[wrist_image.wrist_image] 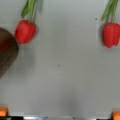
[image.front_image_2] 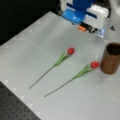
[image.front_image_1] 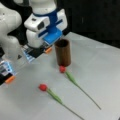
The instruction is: Flower insertion into a vase
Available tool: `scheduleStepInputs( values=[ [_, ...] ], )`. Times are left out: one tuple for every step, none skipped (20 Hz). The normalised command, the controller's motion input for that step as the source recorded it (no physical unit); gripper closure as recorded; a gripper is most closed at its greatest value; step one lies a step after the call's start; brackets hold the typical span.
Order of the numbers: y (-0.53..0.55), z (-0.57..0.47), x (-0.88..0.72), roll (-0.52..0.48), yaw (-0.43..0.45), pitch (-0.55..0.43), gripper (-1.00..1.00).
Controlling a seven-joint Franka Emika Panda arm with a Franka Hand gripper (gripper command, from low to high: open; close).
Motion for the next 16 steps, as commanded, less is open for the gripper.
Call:
scheduleStepInputs(
  values=[
    [0.16,-0.14,0.5,0.088,0.075,0.111,-1.0],
    [0.17,-0.12,0.53,0.075,0.065,0.118,-1.0],
    [0.18,-0.09,0.55,0.076,0.049,0.12,-1.0],
    [0.19,-0.07,0.57,0.072,0.04,0.121,-1.0],
    [0.19,-0.08,0.6,0.055,0.036,0.125,-1.0],
    [0.17,-0.09,0.64,0.058,0.031,0.13,-1.0],
    [0.15,-0.09,0.63,0.059,0.024,0.137,-1.0],
    [0.13,-0.1,0.64,0.068,0.018,0.145,-1.0],
    [0.11,-0.11,0.66,0.07,0.007,0.162,-1.0],
    [0.09,-0.12,0.67,0.067,-0.005,0.181,-1.0],
    [0.06,-0.15,0.67,0.093,-0.003,0.187,-1.0],
    [0.03,-0.18,0.66,0.132,-0.015,0.195,-1.0],
    [0.0,-0.22,0.64,0.158,-0.045,0.224,-1.0],
    [-0.02,-0.22,0.6,0.165,-0.055,0.229,-1.0],
    [-0.04,-0.23,0.56,0.147,-0.051,0.255,-1.0],
    [-0.06,-0.21,0.51,0.139,-0.048,0.255,-1.0]
  ],
)
